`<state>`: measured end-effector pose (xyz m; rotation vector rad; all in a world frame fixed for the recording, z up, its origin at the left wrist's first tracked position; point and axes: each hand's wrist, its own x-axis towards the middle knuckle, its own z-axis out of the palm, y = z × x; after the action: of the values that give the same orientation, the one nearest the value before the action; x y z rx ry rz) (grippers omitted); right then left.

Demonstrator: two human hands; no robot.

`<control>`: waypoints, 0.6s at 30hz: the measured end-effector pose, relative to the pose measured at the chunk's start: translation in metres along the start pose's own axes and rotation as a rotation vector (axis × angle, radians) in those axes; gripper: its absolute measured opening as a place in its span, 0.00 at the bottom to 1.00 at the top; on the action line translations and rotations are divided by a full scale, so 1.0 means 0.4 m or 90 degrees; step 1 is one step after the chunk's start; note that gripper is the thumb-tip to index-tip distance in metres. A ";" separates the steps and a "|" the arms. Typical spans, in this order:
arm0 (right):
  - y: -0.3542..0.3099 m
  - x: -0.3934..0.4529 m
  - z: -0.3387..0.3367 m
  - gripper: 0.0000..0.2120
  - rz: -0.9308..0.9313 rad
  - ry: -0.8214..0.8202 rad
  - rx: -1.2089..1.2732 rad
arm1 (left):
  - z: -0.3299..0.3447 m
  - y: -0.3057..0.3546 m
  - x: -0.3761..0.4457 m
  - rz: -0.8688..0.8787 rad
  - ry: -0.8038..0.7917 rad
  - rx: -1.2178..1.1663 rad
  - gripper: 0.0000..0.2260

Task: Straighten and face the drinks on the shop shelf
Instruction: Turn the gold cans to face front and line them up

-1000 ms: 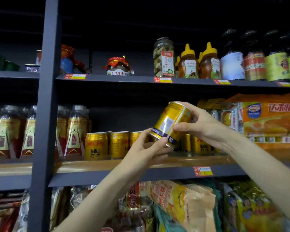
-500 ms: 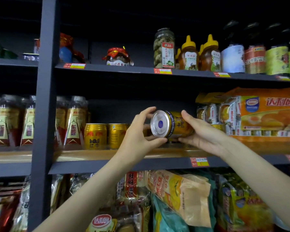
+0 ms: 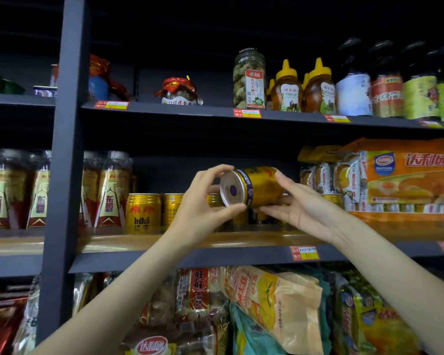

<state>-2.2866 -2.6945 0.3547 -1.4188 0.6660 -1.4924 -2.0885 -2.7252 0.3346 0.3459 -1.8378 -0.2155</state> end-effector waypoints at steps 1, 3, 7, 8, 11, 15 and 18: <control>0.001 0.004 0.003 0.18 0.005 0.013 0.017 | -0.001 0.003 -0.002 0.026 -0.021 0.007 0.27; 0.004 0.011 0.008 0.16 -0.002 0.038 0.029 | 0.002 -0.002 -0.007 0.030 -0.049 -0.014 0.27; 0.014 0.018 0.013 0.19 -0.072 0.030 0.016 | 0.015 -0.004 -0.006 -0.142 -0.029 -0.192 0.27; 0.016 0.016 0.014 0.20 -0.078 0.021 0.010 | 0.017 -0.004 -0.004 -0.182 -0.011 -0.232 0.26; 0.024 0.018 0.010 0.21 -0.048 -0.009 0.032 | 0.016 -0.015 -0.006 -0.110 0.043 -0.109 0.26; 0.040 0.027 0.011 0.22 0.067 -0.011 0.117 | 0.016 -0.029 -0.009 0.023 0.032 0.054 0.29; 0.056 0.034 0.011 0.29 0.099 0.003 0.208 | 0.020 -0.020 -0.005 0.020 0.011 0.017 0.32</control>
<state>-2.2749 -2.7150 0.3420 -1.0896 0.4961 -1.4085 -2.0947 -2.7322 0.3279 0.3365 -1.8295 -0.1664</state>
